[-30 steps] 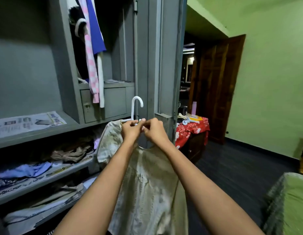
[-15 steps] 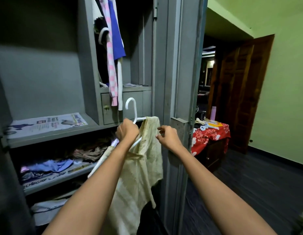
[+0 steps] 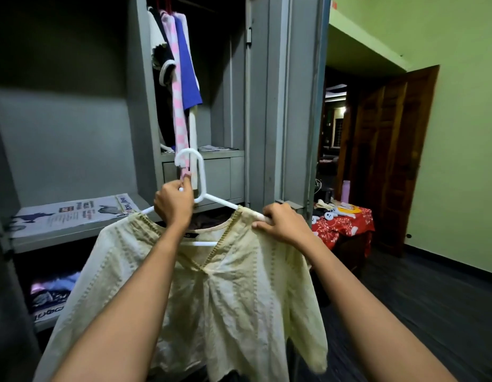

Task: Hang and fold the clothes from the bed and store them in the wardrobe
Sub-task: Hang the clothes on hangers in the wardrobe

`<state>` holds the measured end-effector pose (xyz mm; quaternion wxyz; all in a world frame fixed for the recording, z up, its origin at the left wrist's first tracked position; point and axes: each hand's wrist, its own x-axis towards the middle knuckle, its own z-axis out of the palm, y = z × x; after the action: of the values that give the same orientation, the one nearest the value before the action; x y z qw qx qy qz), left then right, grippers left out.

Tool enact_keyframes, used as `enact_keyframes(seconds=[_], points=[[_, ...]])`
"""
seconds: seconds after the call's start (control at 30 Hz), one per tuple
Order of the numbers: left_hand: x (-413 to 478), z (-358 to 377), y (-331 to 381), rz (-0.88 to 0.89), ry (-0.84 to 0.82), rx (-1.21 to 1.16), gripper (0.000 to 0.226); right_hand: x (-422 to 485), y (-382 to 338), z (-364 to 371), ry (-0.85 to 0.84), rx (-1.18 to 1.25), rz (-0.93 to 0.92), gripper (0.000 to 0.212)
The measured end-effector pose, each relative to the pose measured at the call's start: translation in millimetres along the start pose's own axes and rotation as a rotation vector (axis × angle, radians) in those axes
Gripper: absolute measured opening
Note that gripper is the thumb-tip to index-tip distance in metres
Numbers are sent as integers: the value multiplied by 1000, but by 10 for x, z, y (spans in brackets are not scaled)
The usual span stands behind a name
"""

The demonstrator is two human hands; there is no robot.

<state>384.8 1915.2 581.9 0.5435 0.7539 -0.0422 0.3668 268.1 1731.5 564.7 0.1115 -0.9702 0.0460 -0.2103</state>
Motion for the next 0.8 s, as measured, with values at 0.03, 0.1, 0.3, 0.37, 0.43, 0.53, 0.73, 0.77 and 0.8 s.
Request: enact_keyframes(seconds=[0.03, 0.1, 0.3, 0.37, 0.43, 0.53, 0.73, 0.77, 0.8], points=[[43, -6, -23, -17, 12, -41, 53, -48, -21, -57, -51, 118, -55, 23], [119, 9, -30, -41, 14, -106, 53, -171, -67, -131, -124, 424, -163, 6], [238, 73, 155, 5, -61, -204, 54, -316, -181, -129, 280, 766, -142, 27], [278, 132, 184, 48, -109, -206, 46, -254, -215, -196, 401, 715, -88, 25], [323, 186, 233, 90, -171, -230, 38, -166, -287, -315, 491, 652, -52, 24], [431, 229, 392, 47, -250, -348, 33, -11, -439, -594, 623, 592, -20, 22], [967, 171, 734, -76, -278, -475, 42, 459, -726, -1270, 793, 539, 19, 23], [1079, 170, 774, -76, -273, -478, 44, 557, -774, -1352, 815, 534, 17, 23], [1193, 168, 821, -68, -269, -492, 43, 666, -821, -1429, 837, 532, 18, 23]])
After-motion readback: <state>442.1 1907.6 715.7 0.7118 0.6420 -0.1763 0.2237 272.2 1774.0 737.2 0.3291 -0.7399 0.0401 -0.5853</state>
